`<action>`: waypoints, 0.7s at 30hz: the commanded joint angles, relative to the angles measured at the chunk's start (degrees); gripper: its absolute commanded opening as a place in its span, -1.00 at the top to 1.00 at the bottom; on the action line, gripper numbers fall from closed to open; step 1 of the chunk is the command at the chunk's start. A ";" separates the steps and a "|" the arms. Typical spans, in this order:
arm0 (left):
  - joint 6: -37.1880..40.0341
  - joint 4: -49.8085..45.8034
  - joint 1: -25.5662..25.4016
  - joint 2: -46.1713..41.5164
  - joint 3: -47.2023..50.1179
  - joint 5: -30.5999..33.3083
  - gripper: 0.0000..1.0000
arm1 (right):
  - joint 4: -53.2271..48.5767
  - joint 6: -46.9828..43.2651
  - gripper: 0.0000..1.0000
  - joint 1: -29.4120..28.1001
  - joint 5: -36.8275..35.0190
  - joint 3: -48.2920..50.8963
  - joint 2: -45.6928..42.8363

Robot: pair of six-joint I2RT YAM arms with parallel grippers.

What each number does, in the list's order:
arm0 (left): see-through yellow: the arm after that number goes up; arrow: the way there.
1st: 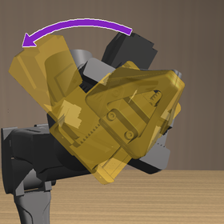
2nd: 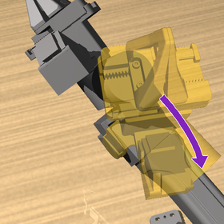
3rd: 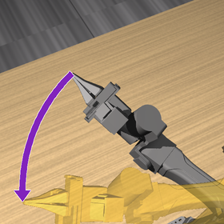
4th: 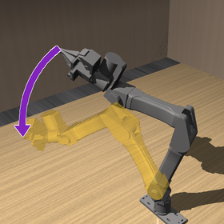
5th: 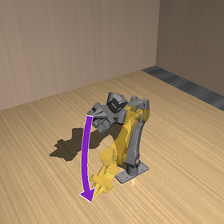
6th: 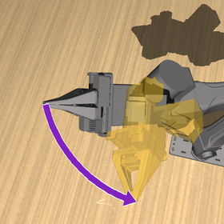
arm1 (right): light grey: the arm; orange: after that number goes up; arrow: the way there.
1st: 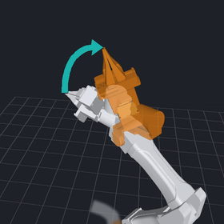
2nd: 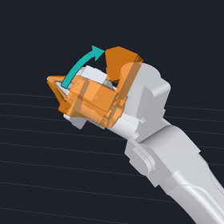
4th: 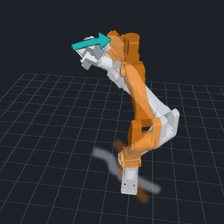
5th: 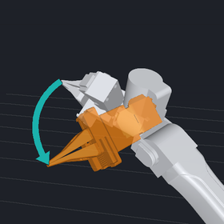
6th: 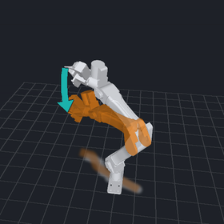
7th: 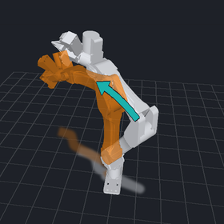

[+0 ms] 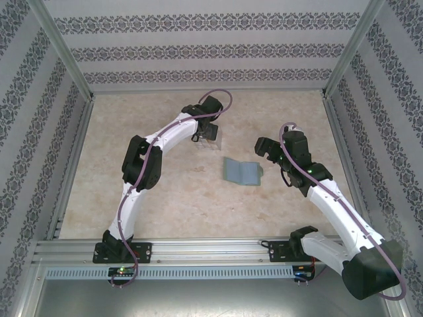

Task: Put the credit cards into the card holder

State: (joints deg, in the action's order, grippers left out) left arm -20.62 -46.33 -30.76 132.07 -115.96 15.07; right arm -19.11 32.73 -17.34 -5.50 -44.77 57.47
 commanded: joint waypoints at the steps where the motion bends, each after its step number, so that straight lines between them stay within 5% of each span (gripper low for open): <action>1: -2.13 -4.49 -0.26 -0.08 -1.04 4.57 -0.85 | -1.25 -0.90 -0.97 0.54 -1.89 0.24 -0.69; 14: -1.61 -4.24 -0.26 -1.46 -1.97 8.62 -0.81 | -1.13 -1.35 -0.96 0.45 1.89 -1.69 2.82; 21: -1.75 -5.67 -0.17 -1.21 -3.21 6.03 -0.53 | -0.53 0.08 -0.96 0.17 5.17 -3.01 4.68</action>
State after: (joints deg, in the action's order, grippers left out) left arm -21.89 -48.71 -30.76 132.07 -117.56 21.02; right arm -19.55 32.62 -17.37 -2.37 -45.47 61.52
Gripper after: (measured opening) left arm 0.769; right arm 0.982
